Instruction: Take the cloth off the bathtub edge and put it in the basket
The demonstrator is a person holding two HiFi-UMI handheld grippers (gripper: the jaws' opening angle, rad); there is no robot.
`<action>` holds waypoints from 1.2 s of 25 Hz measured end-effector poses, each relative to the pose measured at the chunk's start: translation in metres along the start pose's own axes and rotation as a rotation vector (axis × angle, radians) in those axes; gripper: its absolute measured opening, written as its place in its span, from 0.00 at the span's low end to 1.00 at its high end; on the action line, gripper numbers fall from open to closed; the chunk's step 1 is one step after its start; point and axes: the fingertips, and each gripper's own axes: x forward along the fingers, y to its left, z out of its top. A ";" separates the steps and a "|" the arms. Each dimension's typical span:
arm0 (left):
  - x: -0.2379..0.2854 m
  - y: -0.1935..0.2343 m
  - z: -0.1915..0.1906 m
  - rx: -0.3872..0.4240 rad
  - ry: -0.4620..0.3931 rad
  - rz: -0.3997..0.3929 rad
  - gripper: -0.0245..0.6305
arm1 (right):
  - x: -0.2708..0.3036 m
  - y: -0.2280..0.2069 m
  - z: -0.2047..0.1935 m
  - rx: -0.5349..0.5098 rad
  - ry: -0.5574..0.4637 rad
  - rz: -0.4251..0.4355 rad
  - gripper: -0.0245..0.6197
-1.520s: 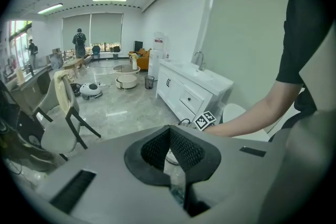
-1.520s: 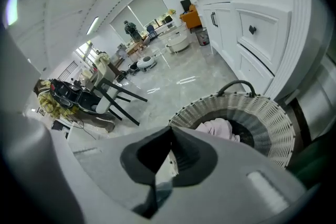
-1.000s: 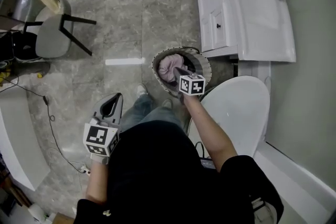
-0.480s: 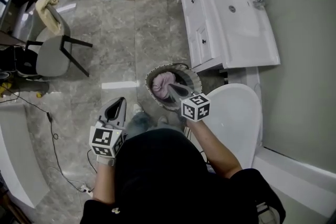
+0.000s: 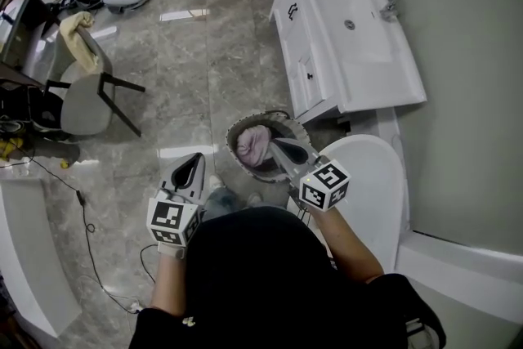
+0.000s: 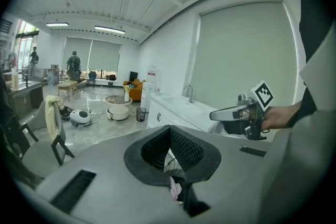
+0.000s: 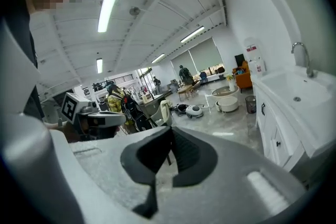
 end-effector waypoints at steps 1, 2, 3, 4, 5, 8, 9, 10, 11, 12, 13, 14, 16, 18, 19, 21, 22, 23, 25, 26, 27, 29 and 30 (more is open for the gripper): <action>0.000 -0.002 0.003 0.006 -0.008 -0.005 0.06 | -0.004 0.003 0.007 -0.014 -0.012 0.003 0.03; 0.000 -0.003 0.006 0.012 -0.015 -0.011 0.06 | -0.008 0.006 0.013 -0.026 -0.025 0.004 0.03; -0.001 -0.004 0.009 0.018 -0.024 -0.016 0.06 | -0.011 0.008 0.019 -0.036 -0.040 0.005 0.03; -0.001 -0.005 0.012 0.023 -0.032 -0.020 0.06 | -0.014 0.010 0.024 -0.044 -0.054 0.004 0.03; -0.002 -0.006 0.015 0.026 -0.040 -0.024 0.06 | -0.018 0.012 0.029 -0.050 -0.067 0.003 0.03; -0.004 -0.010 0.021 0.034 -0.056 -0.029 0.06 | -0.029 0.015 0.039 -0.069 -0.094 -0.001 0.03; -0.004 -0.011 0.022 0.037 -0.060 -0.031 0.06 | -0.032 0.016 0.041 -0.073 -0.102 -0.002 0.03; -0.005 -0.012 0.023 0.040 -0.063 -0.034 0.06 | -0.035 0.016 0.043 -0.074 -0.110 -0.004 0.03; -0.006 -0.013 0.025 0.040 -0.066 -0.036 0.06 | -0.037 0.017 0.046 -0.074 -0.119 -0.005 0.03; -0.007 -0.013 0.027 0.038 -0.071 -0.039 0.06 | -0.039 0.019 0.048 -0.073 -0.126 -0.005 0.03; -0.008 -0.014 0.029 0.033 -0.078 -0.043 0.06 | -0.041 0.021 0.051 -0.074 -0.133 -0.003 0.03; -0.010 -0.014 0.032 0.027 -0.087 -0.047 0.06 | -0.042 0.023 0.053 -0.076 -0.139 -0.002 0.03; -0.014 -0.016 0.036 0.022 -0.104 -0.049 0.06 | -0.046 0.026 0.056 -0.079 -0.148 0.001 0.03; -0.016 -0.019 0.039 0.026 -0.112 -0.048 0.06 | -0.049 0.028 0.057 -0.083 -0.152 0.003 0.03; -0.017 -0.020 0.040 0.029 -0.114 -0.048 0.06 | -0.051 0.029 0.057 -0.085 -0.152 0.005 0.03; -0.020 -0.022 0.041 0.033 -0.117 -0.048 0.06 | -0.052 0.033 0.056 -0.088 -0.150 0.013 0.03; -0.021 -0.023 0.041 0.034 -0.118 -0.048 0.06 | -0.053 0.034 0.056 -0.089 -0.149 0.017 0.03; -0.022 -0.023 0.041 0.034 -0.119 -0.047 0.06 | -0.054 0.035 0.055 -0.088 -0.147 0.019 0.03; -0.023 -0.025 0.041 0.033 -0.119 -0.047 0.06 | -0.055 0.034 0.053 -0.084 -0.143 0.019 0.03; -0.024 -0.026 0.040 0.033 -0.119 -0.047 0.06 | -0.056 0.033 0.052 -0.082 -0.141 0.017 0.03; -0.024 -0.027 0.039 0.034 -0.118 -0.047 0.06 | -0.056 0.033 0.051 -0.082 -0.140 0.015 0.03; -0.025 -0.028 0.037 0.035 -0.116 -0.048 0.06 | -0.057 0.033 0.049 -0.083 -0.138 0.014 0.03; -0.026 -0.029 0.036 0.035 -0.115 -0.048 0.06 | -0.057 0.034 0.049 -0.083 -0.136 0.014 0.03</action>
